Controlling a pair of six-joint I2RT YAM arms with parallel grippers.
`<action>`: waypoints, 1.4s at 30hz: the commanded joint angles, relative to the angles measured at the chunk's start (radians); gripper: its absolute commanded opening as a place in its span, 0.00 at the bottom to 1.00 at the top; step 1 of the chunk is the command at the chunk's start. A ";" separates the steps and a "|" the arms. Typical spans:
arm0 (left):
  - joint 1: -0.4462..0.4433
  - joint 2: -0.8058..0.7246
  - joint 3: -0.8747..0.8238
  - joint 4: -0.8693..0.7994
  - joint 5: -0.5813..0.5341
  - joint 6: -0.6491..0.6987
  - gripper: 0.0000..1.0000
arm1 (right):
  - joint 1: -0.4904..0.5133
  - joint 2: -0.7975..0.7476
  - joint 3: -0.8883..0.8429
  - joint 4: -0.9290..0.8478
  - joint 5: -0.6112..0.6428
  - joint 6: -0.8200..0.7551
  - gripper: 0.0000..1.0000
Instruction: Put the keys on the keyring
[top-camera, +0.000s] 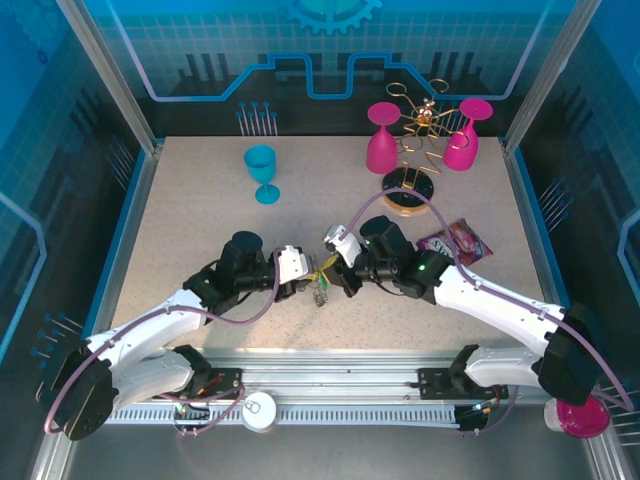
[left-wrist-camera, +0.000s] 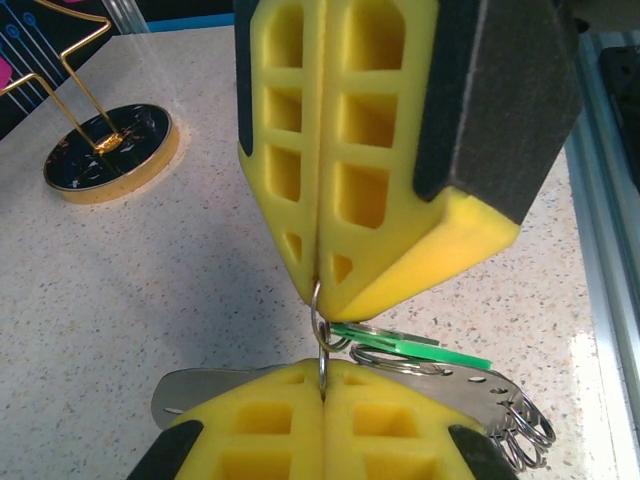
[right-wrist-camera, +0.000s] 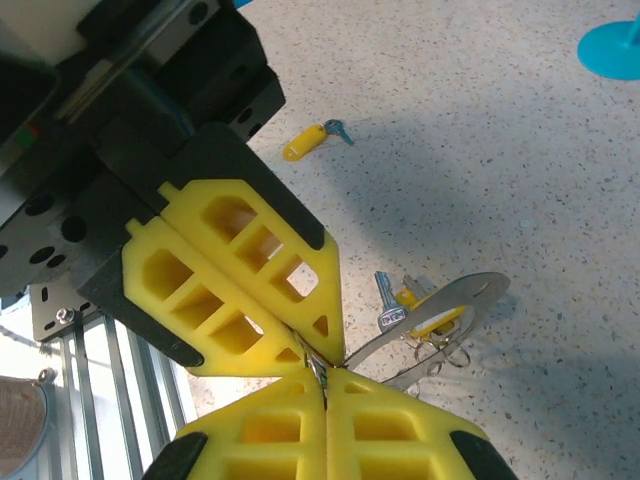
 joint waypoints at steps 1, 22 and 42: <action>-0.023 -0.022 -0.011 0.027 0.032 0.037 0.00 | -0.020 0.017 0.040 -0.010 0.073 0.044 0.00; -0.024 -0.051 -0.042 0.103 0.015 0.021 0.00 | -0.025 0.028 0.047 -0.075 0.071 0.069 0.00; -0.018 -0.065 -0.095 0.323 0.154 -0.212 0.00 | -0.106 -0.327 -0.216 0.114 -0.020 -0.139 0.45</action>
